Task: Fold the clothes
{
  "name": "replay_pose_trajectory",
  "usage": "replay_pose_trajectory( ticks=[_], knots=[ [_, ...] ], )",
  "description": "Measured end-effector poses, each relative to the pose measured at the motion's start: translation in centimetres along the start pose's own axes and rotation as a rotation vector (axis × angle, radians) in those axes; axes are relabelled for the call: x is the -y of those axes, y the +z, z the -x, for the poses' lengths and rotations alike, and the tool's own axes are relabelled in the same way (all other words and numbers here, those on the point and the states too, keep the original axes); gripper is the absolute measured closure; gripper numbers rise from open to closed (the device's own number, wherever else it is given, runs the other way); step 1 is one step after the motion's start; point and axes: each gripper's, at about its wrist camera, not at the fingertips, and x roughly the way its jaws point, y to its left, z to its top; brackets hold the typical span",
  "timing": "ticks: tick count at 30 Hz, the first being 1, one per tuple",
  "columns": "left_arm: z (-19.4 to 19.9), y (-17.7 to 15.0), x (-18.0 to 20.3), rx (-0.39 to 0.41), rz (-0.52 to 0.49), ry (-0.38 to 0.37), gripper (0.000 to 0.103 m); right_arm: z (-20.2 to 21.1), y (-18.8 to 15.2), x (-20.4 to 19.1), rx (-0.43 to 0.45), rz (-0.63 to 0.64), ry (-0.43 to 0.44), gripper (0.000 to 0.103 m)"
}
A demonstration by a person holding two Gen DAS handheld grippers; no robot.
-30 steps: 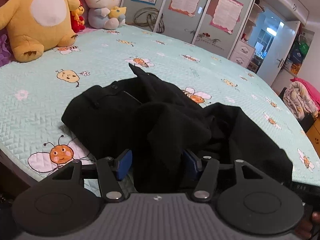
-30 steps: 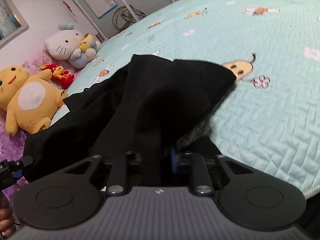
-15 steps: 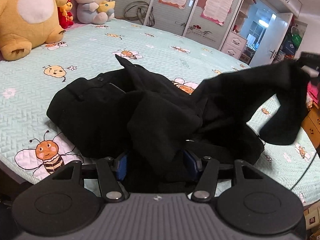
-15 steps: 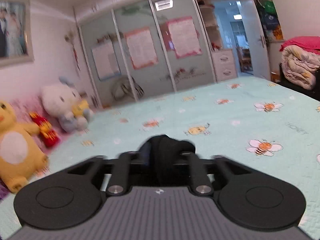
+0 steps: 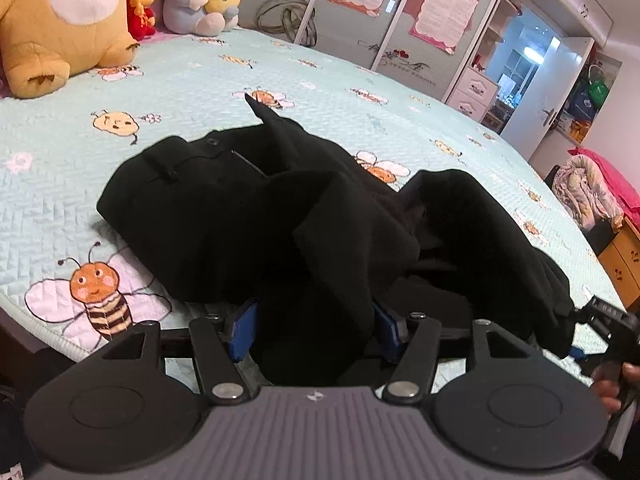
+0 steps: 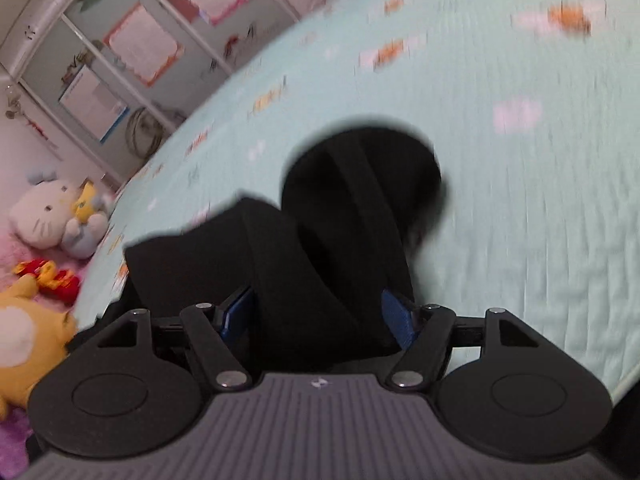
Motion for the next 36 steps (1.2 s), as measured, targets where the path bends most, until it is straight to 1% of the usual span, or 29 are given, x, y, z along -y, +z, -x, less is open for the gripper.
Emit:
replay_pose_trajectory(
  ticks=[3, 6, 9, 13, 16, 20, 25, 28, 31, 33, 34, 36],
  knots=[
    [-0.2, -0.1, 0.1, -0.011, -0.009, 0.006, 0.041, -1.1, 0.0, 1.2, -0.035, -0.097, 0.02, 0.028],
    [-0.1, -0.1, -0.1, -0.007, -0.003, 0.015, 0.04, -1.9, 0.4, 2.0, -0.058, -0.22, 0.038, 0.028],
    [-0.1, 0.0, -0.5, -0.005, 0.009, 0.02, 0.04, -1.7, 0.4, 2.6, -0.074, -0.281, 0.081, 0.028],
    [-0.1, 0.0, -0.3, -0.005, 0.004, 0.016, 0.04, -0.2, 0.6, 2.9, -0.061, -0.347, 0.158, 0.027],
    [0.3, 0.2, -0.5, 0.009, 0.009, 0.014, 0.04, 1.4, 1.3, 2.4, -0.029, -0.311, 0.172, 0.027],
    [1.3, 0.9, -1.0, 0.041, 0.013, 0.015, 0.04, 2.6, 2.4, 0.4, 0.019, -0.179, 0.178, 0.027],
    [3.3, 2.4, -1.5, 0.101, -0.01, 0.015, 0.04, 3.1, 2.1, -2.0, 0.059, -0.056, 0.168, 0.027],
    [4.7, 3.5, -1.8, 0.139, -0.029, 0.015, 0.04, 3.1, 1.7, -1.9, 0.052, -0.048, 0.164, 0.027],
    [6.4, 4.5, -2.4, 0.203, -0.031, 0.029, 0.039, 3.0, 1.4, -1.4, 0.047, -0.064, 0.152, 0.027],
    [7.4, 5.2, -3.0, 0.238, -0.014, 0.038, 0.036, 2.9, 1.5, -1.2, 0.045, -0.075, 0.149, 0.027],
    [7.6, 5.6, -3.3, 0.248, -0.002, 0.038, 0.034, 3.0, 1.3, -1.2, 0.044, -0.077, 0.148, 0.027],
    [7.4, 6.3, -3.9, 0.246, 0.019, 0.038, 0.033, 3.0, 1.1, -1.2, 0.043, -0.076, 0.148, 0.027]
  ],
)
